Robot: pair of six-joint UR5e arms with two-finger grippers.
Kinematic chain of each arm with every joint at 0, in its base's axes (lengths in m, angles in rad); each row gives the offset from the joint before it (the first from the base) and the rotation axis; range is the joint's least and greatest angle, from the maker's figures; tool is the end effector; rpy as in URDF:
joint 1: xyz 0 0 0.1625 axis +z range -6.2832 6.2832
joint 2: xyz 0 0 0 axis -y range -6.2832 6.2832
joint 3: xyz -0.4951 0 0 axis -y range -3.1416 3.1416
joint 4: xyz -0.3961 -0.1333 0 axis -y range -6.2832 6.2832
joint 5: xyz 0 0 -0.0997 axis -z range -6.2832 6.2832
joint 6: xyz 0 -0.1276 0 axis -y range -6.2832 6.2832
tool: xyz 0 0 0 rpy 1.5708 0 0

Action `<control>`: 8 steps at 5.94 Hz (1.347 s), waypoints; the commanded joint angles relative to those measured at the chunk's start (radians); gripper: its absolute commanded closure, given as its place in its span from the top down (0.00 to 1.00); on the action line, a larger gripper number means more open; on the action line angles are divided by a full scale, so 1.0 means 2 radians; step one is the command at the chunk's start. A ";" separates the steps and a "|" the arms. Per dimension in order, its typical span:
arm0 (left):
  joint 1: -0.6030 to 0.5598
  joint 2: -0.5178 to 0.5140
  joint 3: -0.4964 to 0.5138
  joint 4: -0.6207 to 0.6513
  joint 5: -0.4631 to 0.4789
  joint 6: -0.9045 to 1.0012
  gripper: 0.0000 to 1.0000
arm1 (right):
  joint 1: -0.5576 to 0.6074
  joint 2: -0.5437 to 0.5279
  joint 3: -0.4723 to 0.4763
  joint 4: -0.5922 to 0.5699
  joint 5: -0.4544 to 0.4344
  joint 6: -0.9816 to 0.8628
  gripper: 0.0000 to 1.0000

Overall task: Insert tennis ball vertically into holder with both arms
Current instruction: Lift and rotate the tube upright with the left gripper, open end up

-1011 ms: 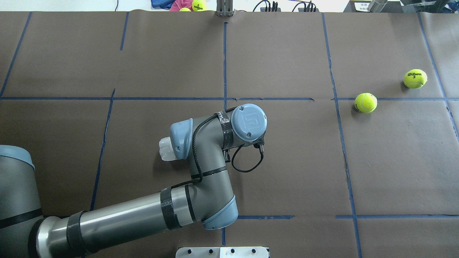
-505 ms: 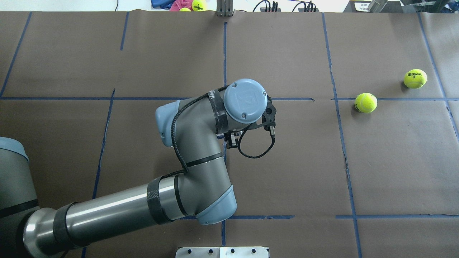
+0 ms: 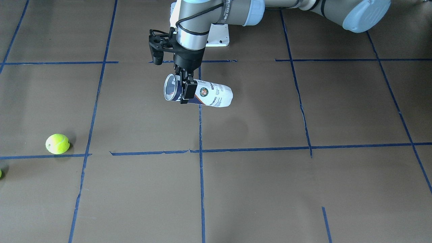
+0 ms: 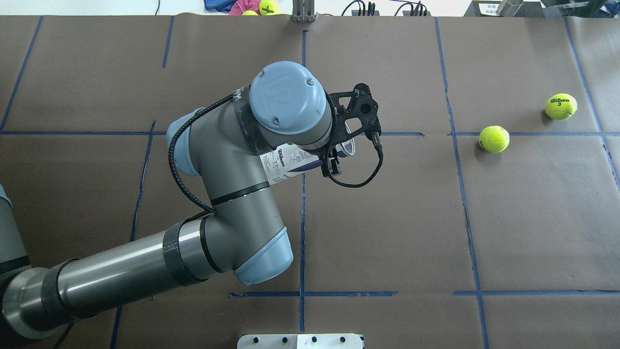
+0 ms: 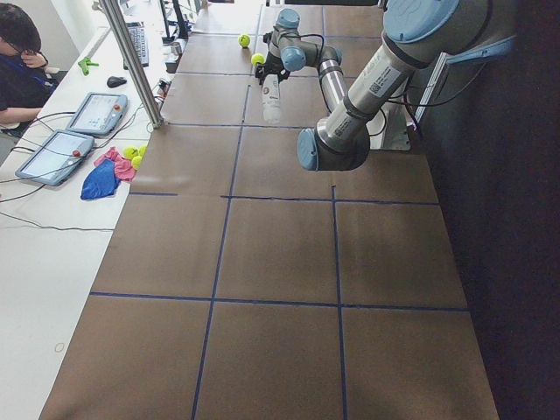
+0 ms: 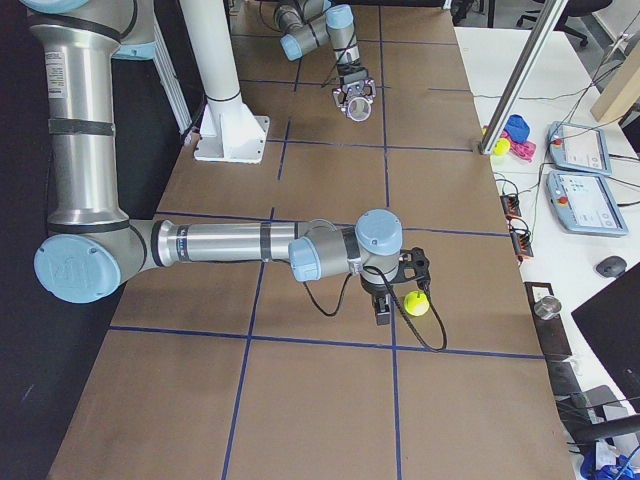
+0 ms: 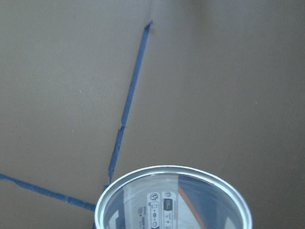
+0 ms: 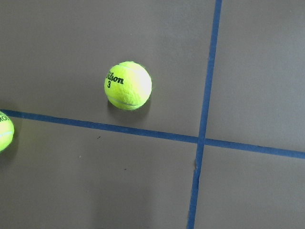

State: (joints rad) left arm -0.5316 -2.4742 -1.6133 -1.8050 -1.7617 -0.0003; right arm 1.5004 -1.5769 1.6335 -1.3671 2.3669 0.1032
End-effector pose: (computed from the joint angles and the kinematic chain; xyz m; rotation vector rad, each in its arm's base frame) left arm 0.6122 -0.4866 0.1032 0.9864 0.7684 1.0204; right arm 0.0060 -0.5135 0.6958 0.1768 -0.8097 -0.0727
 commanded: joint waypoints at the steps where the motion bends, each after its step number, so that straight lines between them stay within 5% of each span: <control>1: -0.010 0.059 -0.001 -0.211 -0.015 -0.088 0.79 | 0.000 0.000 0.000 0.000 0.001 0.001 1.00; 5: -0.011 0.132 0.007 -0.480 0.009 -0.159 0.79 | 0.000 0.004 0.005 0.000 0.002 0.007 1.00; 7: -0.007 0.149 0.090 -0.645 0.020 -0.158 0.79 | -0.001 0.009 0.005 0.000 0.002 0.006 1.00; 8: 0.019 0.149 0.134 -0.714 0.071 -0.158 0.79 | -0.003 0.015 0.005 0.000 0.003 0.007 1.00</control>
State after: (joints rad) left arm -0.5276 -2.1793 -1.4268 -3.0985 -1.6871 -0.3161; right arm 1.4973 -1.5561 1.6443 -1.3667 2.3720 0.1158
